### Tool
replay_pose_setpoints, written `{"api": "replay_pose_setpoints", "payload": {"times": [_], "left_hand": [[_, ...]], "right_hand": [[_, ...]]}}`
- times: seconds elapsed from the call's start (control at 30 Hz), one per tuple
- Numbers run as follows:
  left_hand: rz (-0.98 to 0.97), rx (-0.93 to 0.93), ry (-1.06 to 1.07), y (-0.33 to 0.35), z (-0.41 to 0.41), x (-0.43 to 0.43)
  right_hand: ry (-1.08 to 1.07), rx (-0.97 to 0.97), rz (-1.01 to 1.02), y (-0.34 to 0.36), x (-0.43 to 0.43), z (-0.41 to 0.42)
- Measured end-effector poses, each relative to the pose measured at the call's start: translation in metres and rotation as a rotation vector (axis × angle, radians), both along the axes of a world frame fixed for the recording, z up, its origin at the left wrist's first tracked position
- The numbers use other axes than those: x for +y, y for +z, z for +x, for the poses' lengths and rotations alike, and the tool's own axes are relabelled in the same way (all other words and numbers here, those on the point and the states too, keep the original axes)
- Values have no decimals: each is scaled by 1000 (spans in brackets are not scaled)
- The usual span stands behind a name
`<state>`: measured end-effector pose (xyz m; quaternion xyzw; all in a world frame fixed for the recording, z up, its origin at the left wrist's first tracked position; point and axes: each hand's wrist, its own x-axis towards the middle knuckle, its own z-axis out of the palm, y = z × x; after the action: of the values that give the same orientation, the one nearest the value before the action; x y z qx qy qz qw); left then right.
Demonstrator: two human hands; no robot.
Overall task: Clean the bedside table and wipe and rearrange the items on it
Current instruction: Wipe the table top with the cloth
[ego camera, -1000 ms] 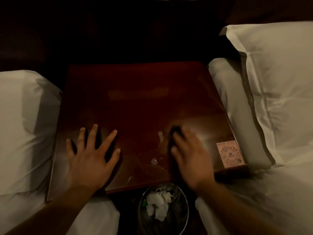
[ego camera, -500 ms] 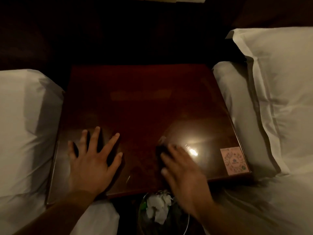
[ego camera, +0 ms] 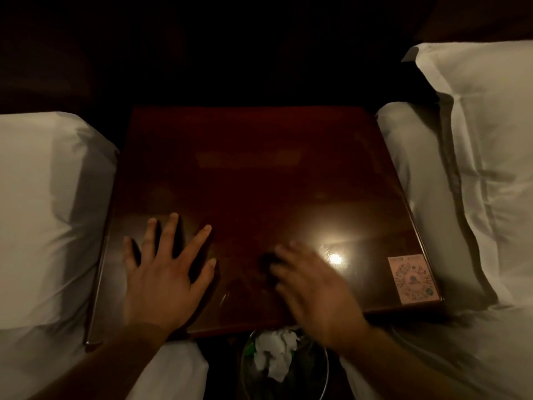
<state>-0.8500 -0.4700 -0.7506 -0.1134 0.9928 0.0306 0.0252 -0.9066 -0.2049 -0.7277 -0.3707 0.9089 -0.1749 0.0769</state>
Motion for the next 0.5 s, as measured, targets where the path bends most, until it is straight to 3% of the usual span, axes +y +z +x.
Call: {"api": "replay_pose_setpoints", "payload": {"times": [0.1, 0.17, 0.23, 0.37, 0.5], "left_hand": [[18, -3, 8, 2, 0, 1], [29, -12, 7, 4, 1, 1], [45, -9, 15, 7, 1, 1], [89, 33, 33, 7, 2, 0], [79, 54, 34, 5, 1, 1]], "right_hand": [[-445, 10, -67, 4, -4, -79], [-614, -22, -78, 8, -25, -110], [-518, -60, -125, 8, -49, -96], [-92, -135, -214, 8, -57, -7], [-494, -252, -462, 15, -11, -37]]}}
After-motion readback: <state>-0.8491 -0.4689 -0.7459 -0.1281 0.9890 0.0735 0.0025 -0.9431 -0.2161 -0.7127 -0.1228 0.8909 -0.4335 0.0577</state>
